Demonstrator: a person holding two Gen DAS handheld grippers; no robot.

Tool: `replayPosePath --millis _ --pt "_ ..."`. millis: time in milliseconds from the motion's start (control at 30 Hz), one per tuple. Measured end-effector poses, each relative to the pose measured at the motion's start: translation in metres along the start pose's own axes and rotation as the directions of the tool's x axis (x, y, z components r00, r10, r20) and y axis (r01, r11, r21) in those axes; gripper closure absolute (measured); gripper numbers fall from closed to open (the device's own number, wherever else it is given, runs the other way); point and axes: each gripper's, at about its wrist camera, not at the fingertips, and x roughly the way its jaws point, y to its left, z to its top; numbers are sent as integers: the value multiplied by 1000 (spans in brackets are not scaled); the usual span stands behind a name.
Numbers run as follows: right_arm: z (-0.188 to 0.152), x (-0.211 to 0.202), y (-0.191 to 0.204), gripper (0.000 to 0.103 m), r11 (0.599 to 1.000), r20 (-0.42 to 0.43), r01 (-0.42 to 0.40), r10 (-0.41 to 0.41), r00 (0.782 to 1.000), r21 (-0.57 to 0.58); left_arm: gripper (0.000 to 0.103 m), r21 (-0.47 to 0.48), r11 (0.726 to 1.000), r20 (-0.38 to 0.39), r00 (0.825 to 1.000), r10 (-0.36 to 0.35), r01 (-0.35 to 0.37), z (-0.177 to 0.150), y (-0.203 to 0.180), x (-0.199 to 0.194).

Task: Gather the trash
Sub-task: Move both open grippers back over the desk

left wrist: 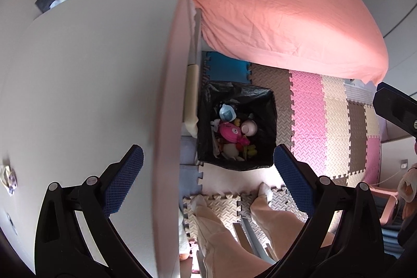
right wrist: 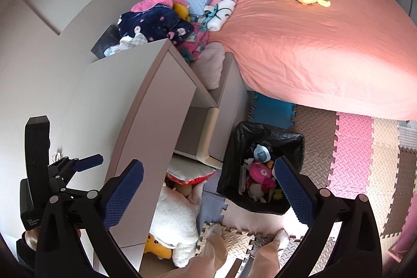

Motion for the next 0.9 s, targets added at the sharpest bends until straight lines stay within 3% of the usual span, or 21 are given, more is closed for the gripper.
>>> replayPosePath --millis 167,333,467,700,800,900 --pt "-5 11 41 3 992 21 3 0 1000 -128 6 -84 996 11 1000 20 -19 -17 33 -9" --pt "-13 23 90 3 955 43 14 -1 999 -298 6 -173 984 14 999 44 -41 -38 71 -17" --pt "-14 32 120 3 933 -10 -91 93 996 -347 6 -252 966 18 998 68 -61 -56 103 -26" --pt "-17 52 182 3 884 -112 -257 231 966 -390 6 -375 923 22 994 105 -90 -91 154 -41" --pt "-23 60 210 3 855 -147 -309 272 951 -416 6 -432 897 27 993 118 -95 -106 175 -48" --pt "-30 72 240 3 825 -180 -339 287 941 -452 6 -517 853 51 992 118 -75 -125 200 -57"
